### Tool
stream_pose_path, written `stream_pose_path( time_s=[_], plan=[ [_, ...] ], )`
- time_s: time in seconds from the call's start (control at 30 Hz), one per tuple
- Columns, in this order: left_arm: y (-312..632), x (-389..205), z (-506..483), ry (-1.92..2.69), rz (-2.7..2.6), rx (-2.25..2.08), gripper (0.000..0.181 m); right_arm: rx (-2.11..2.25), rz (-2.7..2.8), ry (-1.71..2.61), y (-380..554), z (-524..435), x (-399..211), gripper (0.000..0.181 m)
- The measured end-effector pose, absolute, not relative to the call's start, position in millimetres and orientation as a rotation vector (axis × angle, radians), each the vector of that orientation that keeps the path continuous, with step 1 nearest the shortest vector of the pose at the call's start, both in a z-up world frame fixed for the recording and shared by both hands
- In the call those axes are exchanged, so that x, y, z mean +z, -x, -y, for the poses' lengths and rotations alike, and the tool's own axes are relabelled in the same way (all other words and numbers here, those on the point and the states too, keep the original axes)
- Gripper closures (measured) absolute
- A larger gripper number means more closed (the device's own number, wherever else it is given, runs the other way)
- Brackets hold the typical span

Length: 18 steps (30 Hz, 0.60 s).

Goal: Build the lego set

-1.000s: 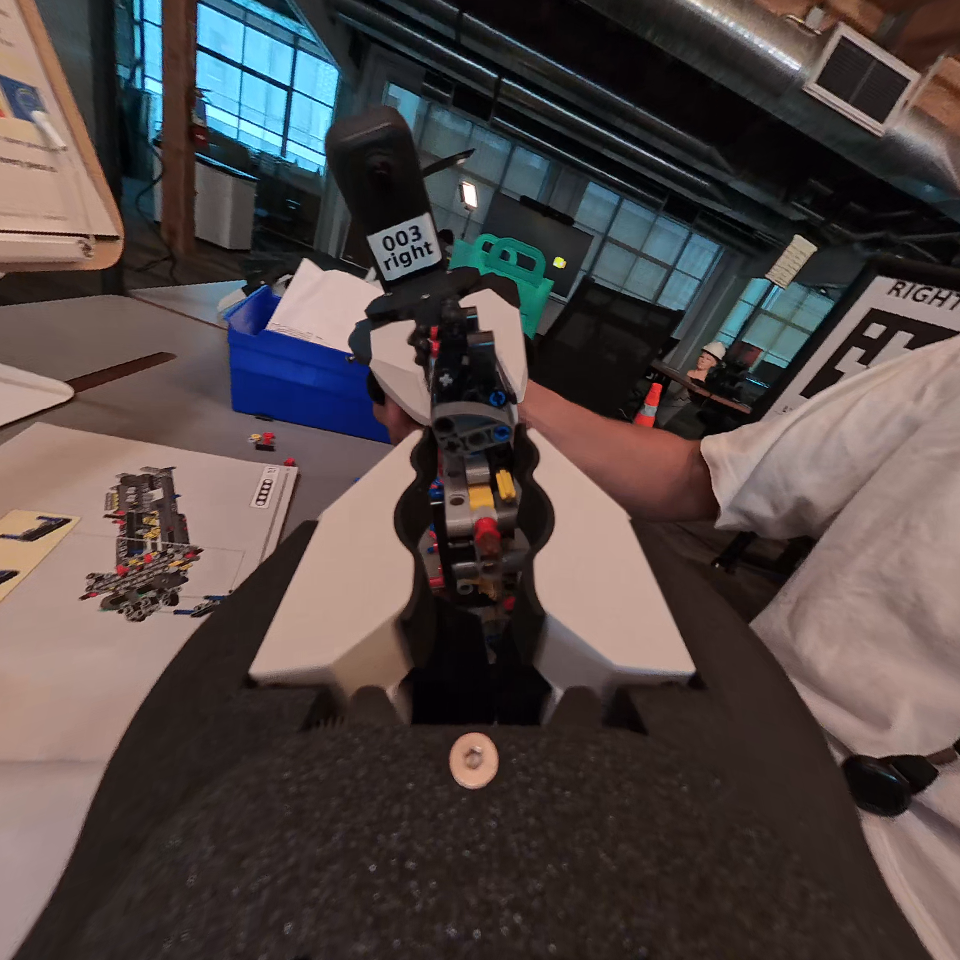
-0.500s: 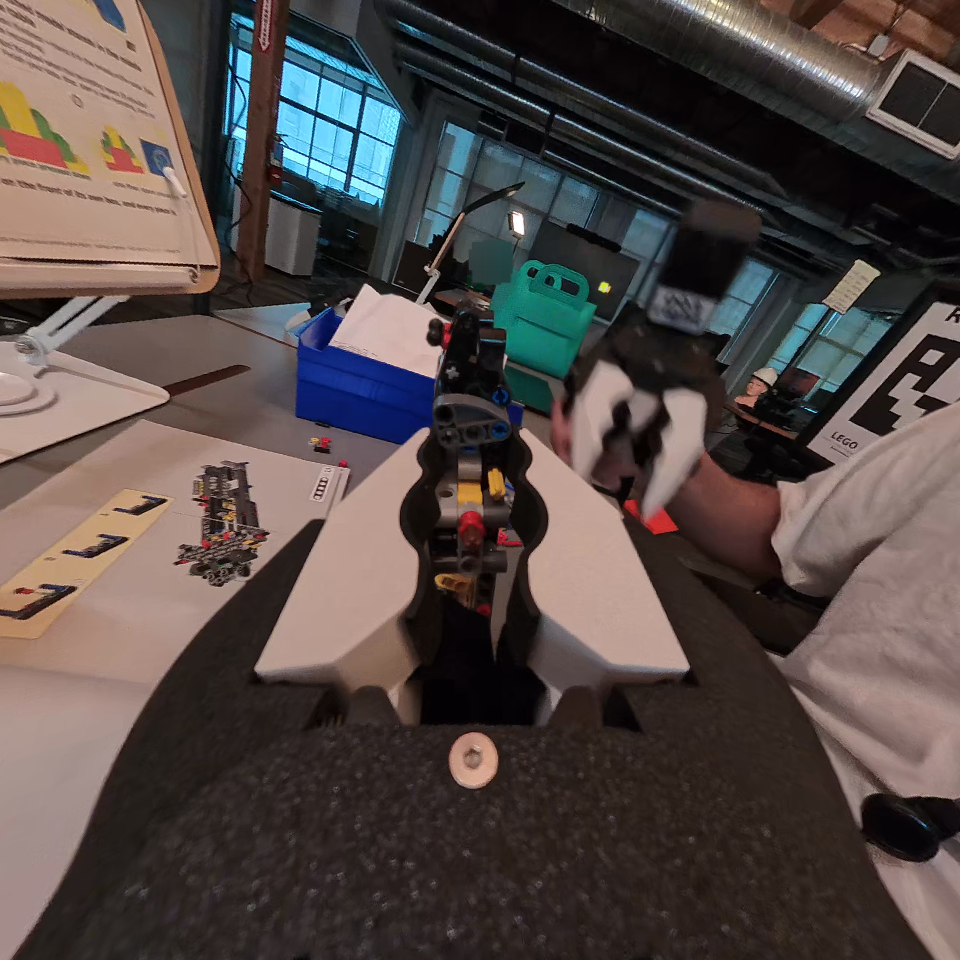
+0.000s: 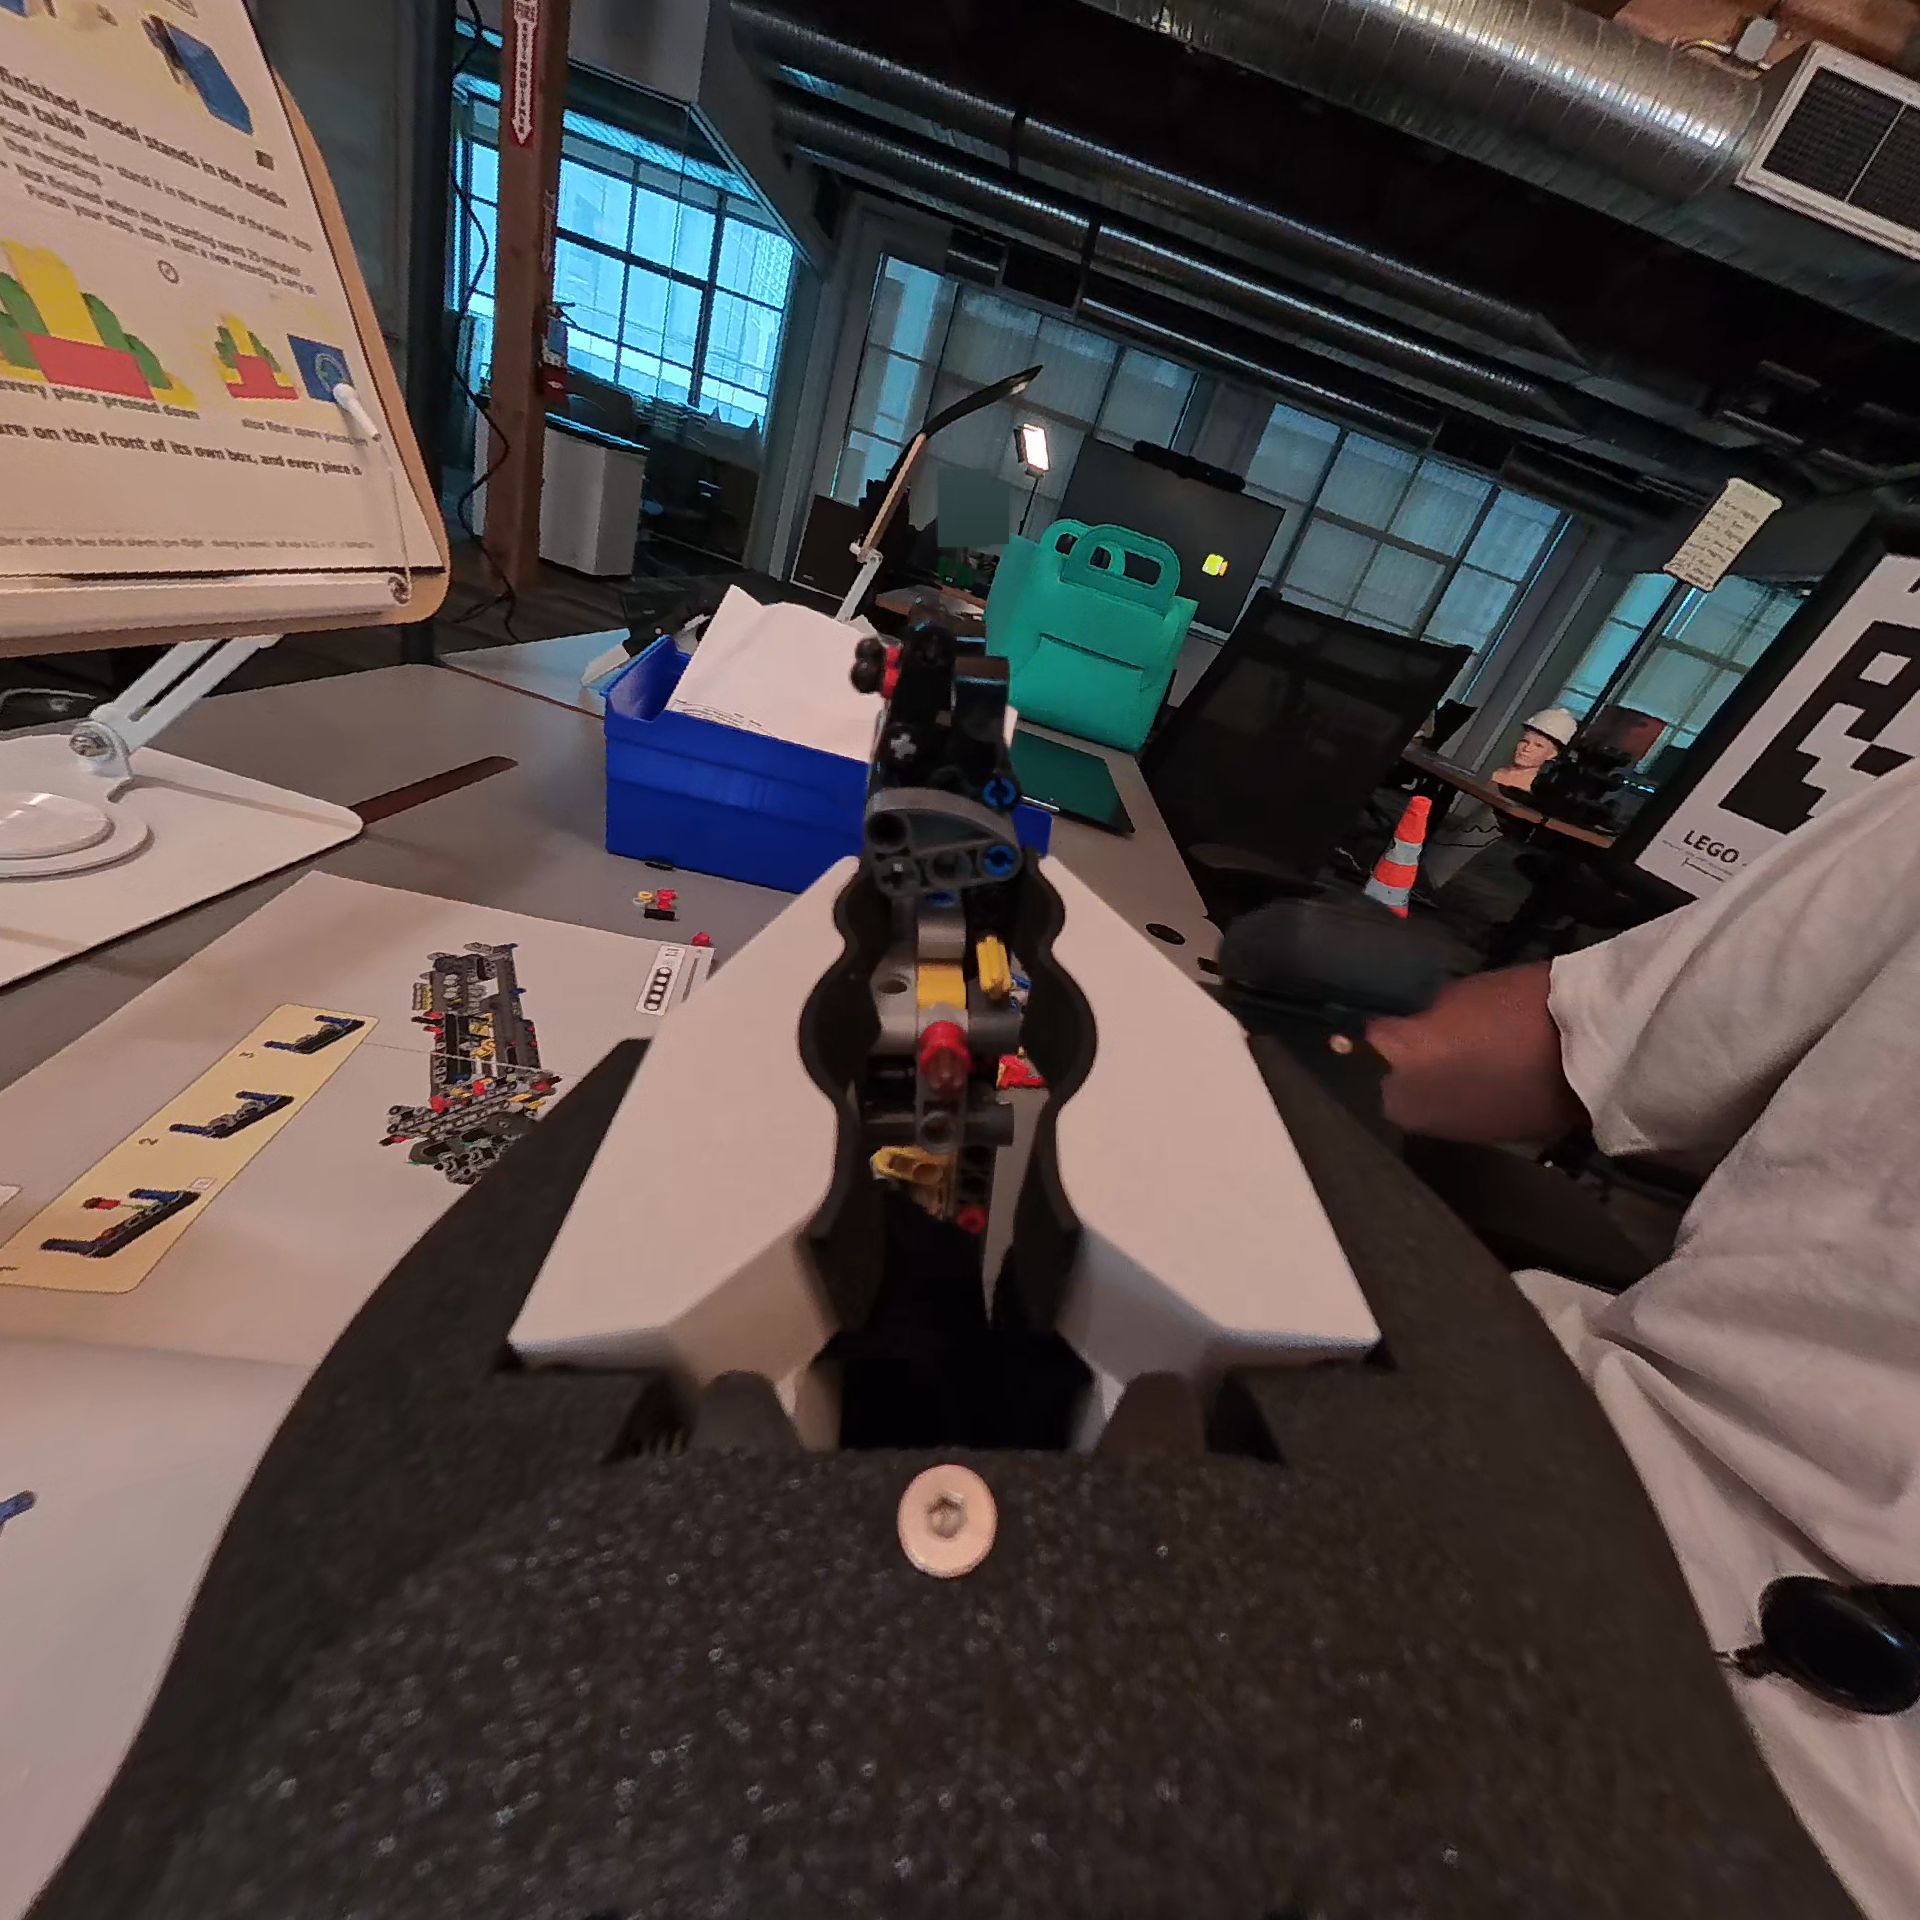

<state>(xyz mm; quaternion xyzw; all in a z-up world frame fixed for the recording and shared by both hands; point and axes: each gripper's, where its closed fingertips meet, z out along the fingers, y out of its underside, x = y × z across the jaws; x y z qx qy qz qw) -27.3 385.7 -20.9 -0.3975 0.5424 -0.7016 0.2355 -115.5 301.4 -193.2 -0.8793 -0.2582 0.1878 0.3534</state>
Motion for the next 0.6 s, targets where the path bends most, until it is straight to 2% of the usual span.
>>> stream_pose_path(
  time_s=[0.03,0.13,0.2,0.33,0.47,0.6],
  plan=[
    [28,-21,-385,1.088,-1.492,-1.923,0.160,0.605,0.606,2.291,115,-299,-190,0.177],
    [28,-21,-384,1.080,-1.499,-1.915,0.160,1.059,0.323,2.372,107,-288,-187,0.178],
    [28,-21,-385,1.080,-1.497,-1.915,0.160,1.158,0.243,2.430,95,-279,-196,0.177],
    [29,-21,-387,1.087,-1.486,-1.920,0.160,0.859,0.365,2.469,69,-274,-203,0.174],
    [28,-21,-389,1.092,-1.476,-1.930,0.160,0.621,0.491,2.390,64,-275,-178,0.152],
    [28,-21,-388,1.086,-1.478,-1.928,0.160,0.276,0.700,2.389,79,-266,-179,0.147]
  ],
)
